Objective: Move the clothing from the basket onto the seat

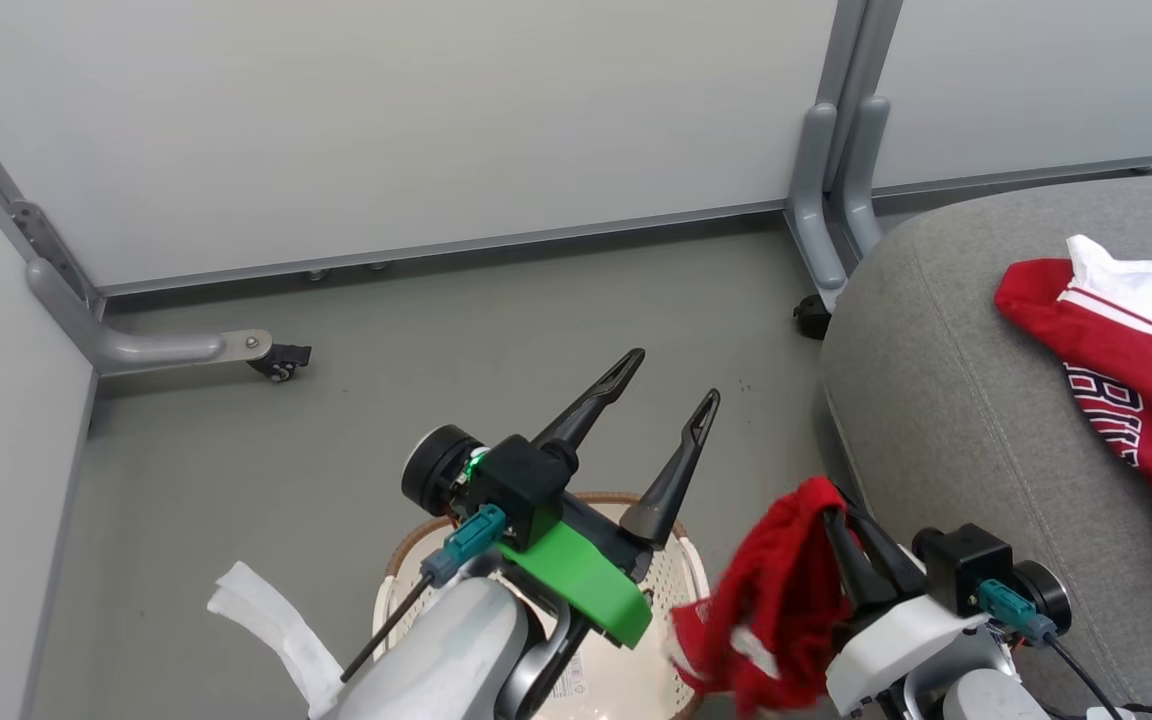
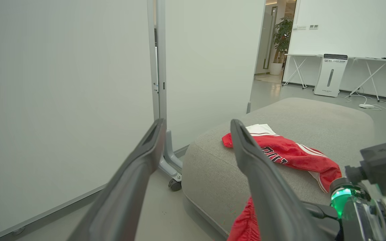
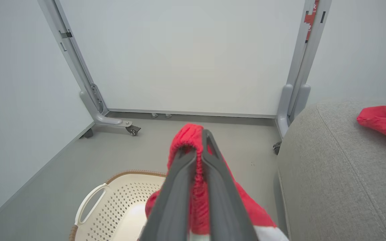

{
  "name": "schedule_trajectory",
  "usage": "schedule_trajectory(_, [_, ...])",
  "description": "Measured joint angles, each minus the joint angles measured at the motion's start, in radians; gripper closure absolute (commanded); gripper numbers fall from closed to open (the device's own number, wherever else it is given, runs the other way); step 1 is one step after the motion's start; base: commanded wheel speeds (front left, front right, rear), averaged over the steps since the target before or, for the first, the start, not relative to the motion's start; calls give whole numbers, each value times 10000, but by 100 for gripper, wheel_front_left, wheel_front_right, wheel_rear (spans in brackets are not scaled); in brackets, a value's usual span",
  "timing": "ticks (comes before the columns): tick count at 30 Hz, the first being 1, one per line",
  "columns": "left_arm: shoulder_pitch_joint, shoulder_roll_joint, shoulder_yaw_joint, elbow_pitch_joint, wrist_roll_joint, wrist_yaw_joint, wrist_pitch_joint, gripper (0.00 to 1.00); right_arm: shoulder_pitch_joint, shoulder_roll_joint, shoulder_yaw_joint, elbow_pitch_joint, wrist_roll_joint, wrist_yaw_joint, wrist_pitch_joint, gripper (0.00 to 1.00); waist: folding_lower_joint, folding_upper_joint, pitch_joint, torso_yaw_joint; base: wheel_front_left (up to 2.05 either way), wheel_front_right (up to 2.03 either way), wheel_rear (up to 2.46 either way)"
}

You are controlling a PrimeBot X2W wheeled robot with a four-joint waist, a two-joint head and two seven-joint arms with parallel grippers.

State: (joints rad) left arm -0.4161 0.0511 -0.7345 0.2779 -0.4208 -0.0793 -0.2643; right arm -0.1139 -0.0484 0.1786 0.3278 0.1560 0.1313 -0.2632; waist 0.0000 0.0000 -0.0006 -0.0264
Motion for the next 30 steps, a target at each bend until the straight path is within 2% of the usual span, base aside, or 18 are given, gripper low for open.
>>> schedule_trajectory(14, [281, 29, 395, 15, 221, -15, 0, 0, -13, -2, -232, -433, 219, 0, 0, 100, 0, 0, 128, -194, 0, 0, 0])
schedule_trajectory(25, [1262, 447, 1448, -163, 915, 100, -6, 0, -406, 0, -117, -2098, 729, 0, 0, 100, 0, 0, 604, -690, 0, 0, 0])
schedule_trajectory(30, [1729, 646, 1760, -531, 1336, -136, -6, 0, -460, -2, -330, -2941, 997, 0, 2, 100, 0, 0, 880, -1109, 0, 0, 0])
